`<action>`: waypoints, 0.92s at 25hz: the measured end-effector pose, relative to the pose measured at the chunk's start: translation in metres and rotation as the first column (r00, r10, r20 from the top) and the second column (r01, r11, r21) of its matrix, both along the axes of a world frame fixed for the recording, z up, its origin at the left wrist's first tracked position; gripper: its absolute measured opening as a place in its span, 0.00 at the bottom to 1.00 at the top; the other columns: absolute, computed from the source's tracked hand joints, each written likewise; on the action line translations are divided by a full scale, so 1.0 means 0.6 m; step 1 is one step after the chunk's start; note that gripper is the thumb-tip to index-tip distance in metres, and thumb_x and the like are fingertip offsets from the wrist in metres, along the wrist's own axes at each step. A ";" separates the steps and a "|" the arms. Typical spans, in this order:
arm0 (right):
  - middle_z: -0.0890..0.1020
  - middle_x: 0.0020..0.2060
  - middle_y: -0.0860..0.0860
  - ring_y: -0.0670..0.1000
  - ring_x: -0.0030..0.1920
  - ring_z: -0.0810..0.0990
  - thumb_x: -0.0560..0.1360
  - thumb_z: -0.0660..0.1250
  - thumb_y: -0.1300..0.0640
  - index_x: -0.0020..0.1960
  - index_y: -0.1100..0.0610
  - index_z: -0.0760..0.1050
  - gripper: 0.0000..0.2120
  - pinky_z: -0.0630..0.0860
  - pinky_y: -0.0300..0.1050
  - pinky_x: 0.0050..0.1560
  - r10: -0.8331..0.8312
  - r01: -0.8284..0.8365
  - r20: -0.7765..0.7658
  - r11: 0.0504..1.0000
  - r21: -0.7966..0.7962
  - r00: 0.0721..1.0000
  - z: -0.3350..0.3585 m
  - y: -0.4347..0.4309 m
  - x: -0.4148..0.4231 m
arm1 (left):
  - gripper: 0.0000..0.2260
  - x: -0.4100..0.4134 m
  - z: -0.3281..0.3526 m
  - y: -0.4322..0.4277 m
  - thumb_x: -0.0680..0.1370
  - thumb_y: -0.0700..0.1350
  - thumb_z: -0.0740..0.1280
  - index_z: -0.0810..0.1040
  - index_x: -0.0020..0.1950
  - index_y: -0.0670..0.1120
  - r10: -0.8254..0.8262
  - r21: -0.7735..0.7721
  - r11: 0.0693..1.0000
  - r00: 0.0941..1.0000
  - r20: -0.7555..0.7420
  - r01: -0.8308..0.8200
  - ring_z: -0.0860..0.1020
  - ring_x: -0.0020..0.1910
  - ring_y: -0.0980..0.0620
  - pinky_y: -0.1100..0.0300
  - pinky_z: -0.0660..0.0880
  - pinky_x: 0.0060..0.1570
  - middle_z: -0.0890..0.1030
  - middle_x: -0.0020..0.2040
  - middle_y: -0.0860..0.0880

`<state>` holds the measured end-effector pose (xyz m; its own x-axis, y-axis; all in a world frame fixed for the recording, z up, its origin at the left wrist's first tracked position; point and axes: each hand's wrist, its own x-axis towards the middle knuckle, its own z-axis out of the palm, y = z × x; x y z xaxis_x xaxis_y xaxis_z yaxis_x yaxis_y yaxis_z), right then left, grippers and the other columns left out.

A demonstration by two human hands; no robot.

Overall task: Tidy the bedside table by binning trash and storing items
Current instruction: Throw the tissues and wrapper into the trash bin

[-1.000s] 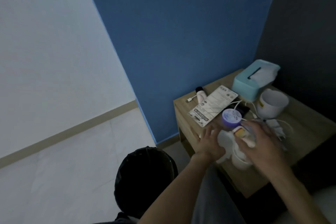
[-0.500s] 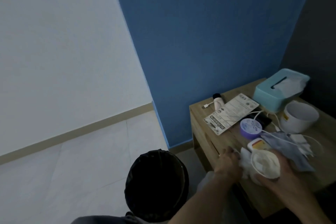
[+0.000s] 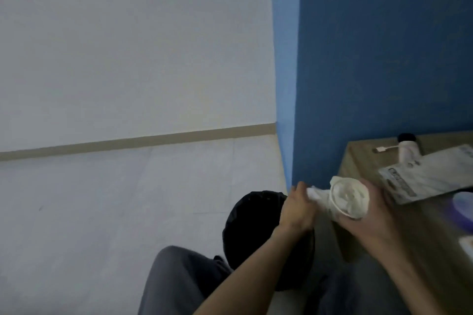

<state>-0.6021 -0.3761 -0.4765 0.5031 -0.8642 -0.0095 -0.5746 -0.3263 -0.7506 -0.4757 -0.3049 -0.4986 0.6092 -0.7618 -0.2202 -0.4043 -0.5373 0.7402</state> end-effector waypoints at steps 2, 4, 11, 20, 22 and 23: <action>0.78 0.57 0.56 0.58 0.58 0.77 0.55 0.76 0.50 0.63 0.53 0.69 0.38 0.75 0.50 0.55 0.091 -0.086 -0.034 0.990 0.113 0.995 -0.049 0.016 0.068 | 0.13 0.047 -0.051 0.043 0.78 0.42 0.59 0.69 0.61 0.41 0.081 0.132 0.988 0.996 -0.029 -0.076 0.74 0.59 0.40 0.47 0.72 0.61 0.74 0.62 0.40; 0.76 0.59 0.59 0.60 0.59 0.75 0.57 0.78 0.55 0.65 0.58 0.68 0.38 0.72 0.49 0.56 0.137 -0.122 -0.070 0.975 0.185 0.988 -0.093 0.042 0.120 | 0.13 0.075 -0.106 0.083 0.78 0.45 0.60 0.69 0.61 0.42 0.156 0.226 0.965 0.984 -0.081 -0.135 0.76 0.58 0.42 0.47 0.73 0.60 0.75 0.61 0.41; 0.68 0.68 0.59 0.60 0.66 0.68 0.59 0.77 0.53 0.72 0.56 0.58 0.47 0.68 0.52 0.62 0.208 -0.125 -0.223 0.934 0.336 0.952 -0.247 0.085 0.192 | 0.18 0.114 -0.217 0.139 0.75 0.44 0.65 0.67 0.63 0.43 0.328 0.312 0.920 0.905 -0.272 -0.239 0.75 0.59 0.44 0.51 0.74 0.59 0.75 0.59 0.44; 0.62 0.73 0.59 0.58 0.72 0.62 0.69 0.72 0.55 0.74 0.58 0.52 0.41 0.60 0.52 0.70 0.084 -0.006 -0.164 0.904 0.428 0.983 -0.273 0.075 0.179 | 0.21 0.114 -0.212 0.124 0.77 0.38 0.59 0.65 0.71 0.44 0.267 0.329 0.931 0.906 -0.328 -0.155 0.74 0.63 0.42 0.54 0.74 0.61 0.73 0.66 0.39; 0.67 0.70 0.60 0.58 0.69 0.66 0.69 0.71 0.58 0.72 0.60 0.58 0.36 0.63 0.50 0.69 0.034 0.006 -0.094 0.915 0.402 0.995 -0.247 0.070 0.167 | 0.19 0.109 -0.200 0.107 0.76 0.34 0.58 0.70 0.67 0.43 0.234 0.291 0.945 0.929 -0.288 -0.148 0.75 0.62 0.45 0.56 0.74 0.60 0.76 0.63 0.41; 0.68 0.69 0.60 0.57 0.68 0.67 0.69 0.70 0.60 0.71 0.60 0.61 0.34 0.64 0.49 0.67 -0.003 0.026 -0.058 0.920 0.391 0.998 -0.227 0.063 0.156 | 0.19 0.102 -0.186 0.086 0.75 0.33 0.58 0.72 0.65 0.42 0.207 0.256 0.957 0.940 -0.271 -0.137 0.76 0.60 0.46 0.57 0.74 0.60 0.78 0.61 0.42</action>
